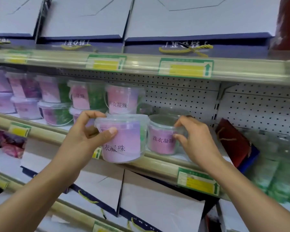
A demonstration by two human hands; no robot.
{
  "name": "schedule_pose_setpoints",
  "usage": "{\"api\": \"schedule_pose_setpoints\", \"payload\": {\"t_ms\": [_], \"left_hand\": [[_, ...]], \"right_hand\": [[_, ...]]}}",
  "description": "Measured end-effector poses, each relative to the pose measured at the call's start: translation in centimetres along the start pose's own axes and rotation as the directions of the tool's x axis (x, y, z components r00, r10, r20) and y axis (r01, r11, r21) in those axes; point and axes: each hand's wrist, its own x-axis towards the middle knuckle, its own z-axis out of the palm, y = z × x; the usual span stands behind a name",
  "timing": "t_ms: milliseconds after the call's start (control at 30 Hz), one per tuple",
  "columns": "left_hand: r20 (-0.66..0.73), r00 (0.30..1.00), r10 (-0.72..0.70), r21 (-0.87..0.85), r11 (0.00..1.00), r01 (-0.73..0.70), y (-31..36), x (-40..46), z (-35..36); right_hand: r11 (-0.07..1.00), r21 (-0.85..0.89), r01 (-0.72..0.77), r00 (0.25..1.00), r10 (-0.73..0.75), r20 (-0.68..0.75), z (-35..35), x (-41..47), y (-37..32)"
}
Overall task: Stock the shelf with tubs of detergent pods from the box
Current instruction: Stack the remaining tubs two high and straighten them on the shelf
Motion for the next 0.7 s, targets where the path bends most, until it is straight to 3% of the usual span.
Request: {"api": "schedule_pose_setpoints", "payload": {"t_ms": [133, 433, 533, 600, 700], "left_hand": [[-0.013, 1.0, 0.008, 0.006, 1.0, -0.008, 0.1, 0.1, -1.6], [-0.021, 1.0, 0.021, -0.002, 1.0, -0.021, 0.6, 0.2, -2.8], [-0.022, 0.999, 0.036, -0.027, 0.999, -0.037, 0.8, 0.5, -2.1], [-0.016, 0.999, 0.047, -0.033, 0.998, -0.047, 0.9, 0.8, -1.8], [-0.011, 0.999, 0.052, -0.029, 0.998, -0.052, 0.9, 1.1, -1.5]], "right_hand": [[0.997, -0.077, -0.019, 1.0, 0.017, -0.02, 0.9, 0.1, -0.5], [1.0, 0.008, 0.03, 0.999, -0.03, -0.045, 1.0, -0.5, 0.4], [0.999, 0.029, 0.025, 1.0, -0.025, 0.012, 0.5, -0.5, 0.7], [0.992, 0.11, -0.056, 0.998, 0.051, 0.048, -0.5, -0.2, 1.1], [0.945, 0.236, -0.227, 0.971, 0.239, -0.023, -1.4, 1.9, 3.5]]}}
